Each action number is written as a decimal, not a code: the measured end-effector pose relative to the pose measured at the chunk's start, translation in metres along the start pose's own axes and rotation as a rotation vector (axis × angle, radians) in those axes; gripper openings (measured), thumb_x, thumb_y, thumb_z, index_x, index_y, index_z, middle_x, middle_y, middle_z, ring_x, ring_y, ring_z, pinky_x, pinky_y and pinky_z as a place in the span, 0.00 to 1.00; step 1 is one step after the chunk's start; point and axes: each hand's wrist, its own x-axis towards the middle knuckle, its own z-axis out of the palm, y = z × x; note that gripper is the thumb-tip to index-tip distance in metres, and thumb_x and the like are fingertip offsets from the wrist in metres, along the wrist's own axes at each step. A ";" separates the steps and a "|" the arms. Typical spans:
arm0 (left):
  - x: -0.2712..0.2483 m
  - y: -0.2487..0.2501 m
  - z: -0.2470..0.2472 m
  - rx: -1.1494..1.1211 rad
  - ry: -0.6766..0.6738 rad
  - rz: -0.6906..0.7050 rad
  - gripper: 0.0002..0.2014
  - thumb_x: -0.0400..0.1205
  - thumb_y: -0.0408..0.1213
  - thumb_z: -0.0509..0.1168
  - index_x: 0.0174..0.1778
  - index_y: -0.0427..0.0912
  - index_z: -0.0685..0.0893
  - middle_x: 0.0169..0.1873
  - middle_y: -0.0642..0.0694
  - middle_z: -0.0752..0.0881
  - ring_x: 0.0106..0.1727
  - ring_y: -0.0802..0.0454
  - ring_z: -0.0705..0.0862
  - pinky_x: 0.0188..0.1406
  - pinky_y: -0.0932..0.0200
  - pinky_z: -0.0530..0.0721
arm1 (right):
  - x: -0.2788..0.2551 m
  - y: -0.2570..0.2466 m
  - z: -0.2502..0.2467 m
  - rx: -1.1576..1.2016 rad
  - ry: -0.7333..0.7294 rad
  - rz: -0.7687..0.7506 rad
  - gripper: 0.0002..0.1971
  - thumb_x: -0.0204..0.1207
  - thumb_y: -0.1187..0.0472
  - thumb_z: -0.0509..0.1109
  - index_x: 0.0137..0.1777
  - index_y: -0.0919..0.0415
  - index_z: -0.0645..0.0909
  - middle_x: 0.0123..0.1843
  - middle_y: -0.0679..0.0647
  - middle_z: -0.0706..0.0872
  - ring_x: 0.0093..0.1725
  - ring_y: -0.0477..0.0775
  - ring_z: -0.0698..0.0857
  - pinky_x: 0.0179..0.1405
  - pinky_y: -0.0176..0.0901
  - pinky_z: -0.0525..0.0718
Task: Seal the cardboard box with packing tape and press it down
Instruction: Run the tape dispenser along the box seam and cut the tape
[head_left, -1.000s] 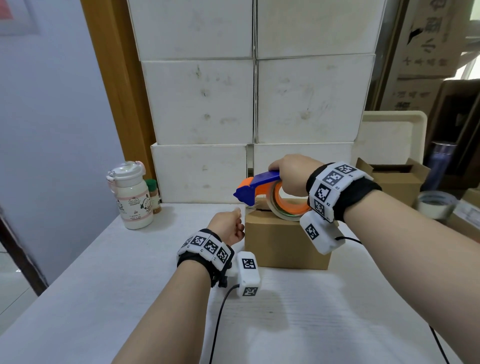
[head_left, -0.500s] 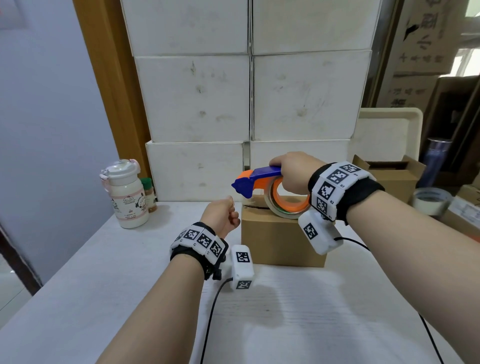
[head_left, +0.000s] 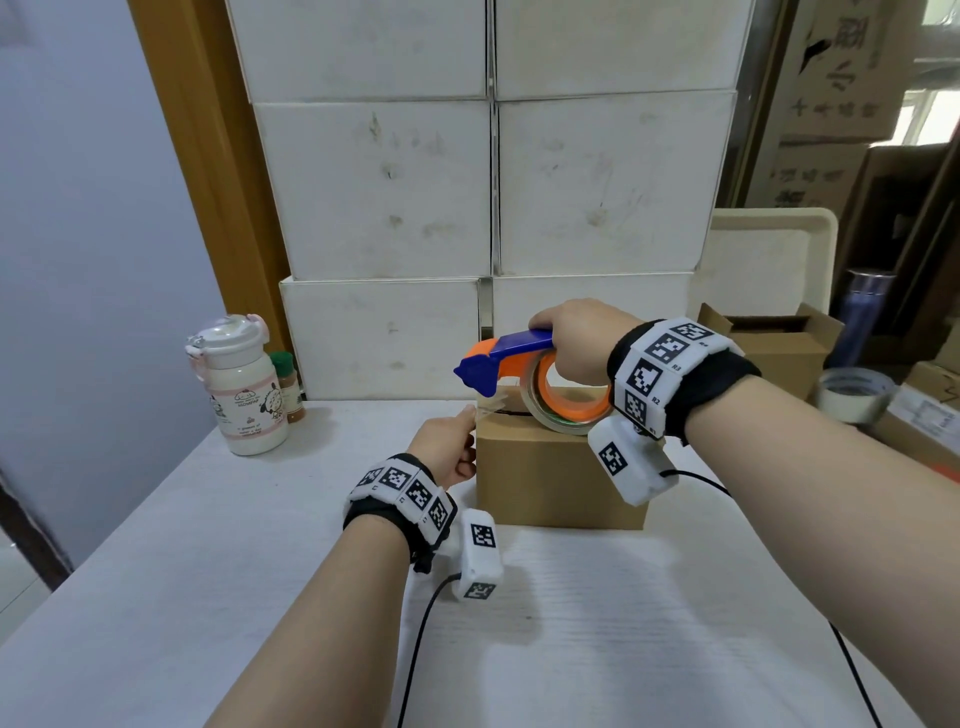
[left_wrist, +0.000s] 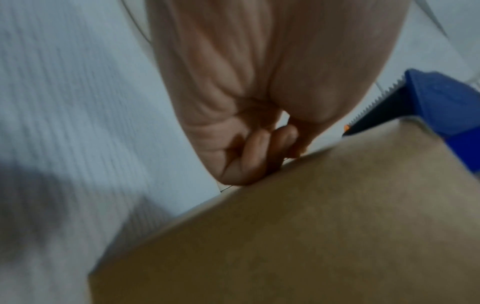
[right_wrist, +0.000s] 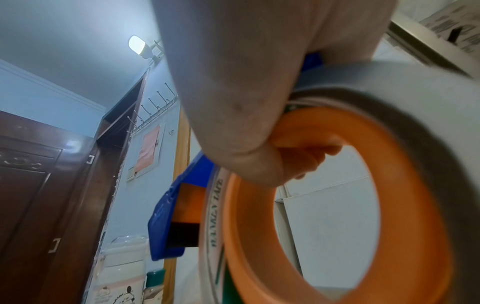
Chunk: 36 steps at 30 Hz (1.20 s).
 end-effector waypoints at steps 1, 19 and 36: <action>0.000 -0.002 0.000 0.034 0.006 -0.007 0.20 0.85 0.50 0.57 0.30 0.43 0.68 0.25 0.47 0.62 0.22 0.54 0.60 0.18 0.67 0.59 | 0.000 0.000 0.000 0.001 -0.002 0.002 0.20 0.74 0.72 0.61 0.63 0.55 0.78 0.49 0.53 0.83 0.47 0.55 0.79 0.43 0.43 0.73; 0.000 -0.015 0.007 0.555 0.146 0.177 0.12 0.87 0.34 0.50 0.38 0.38 0.71 0.34 0.44 0.76 0.37 0.48 0.76 0.44 0.56 0.74 | -0.006 0.005 0.000 0.030 -0.012 0.025 0.20 0.75 0.70 0.62 0.65 0.54 0.77 0.50 0.53 0.84 0.48 0.54 0.79 0.47 0.43 0.75; -0.017 0.001 0.008 0.558 -0.166 0.409 0.54 0.52 0.61 0.79 0.75 0.56 0.63 0.69 0.53 0.77 0.70 0.52 0.76 0.72 0.47 0.77 | -0.004 0.008 0.001 0.080 0.042 -0.025 0.23 0.74 0.72 0.60 0.67 0.53 0.77 0.54 0.53 0.85 0.49 0.55 0.79 0.45 0.43 0.75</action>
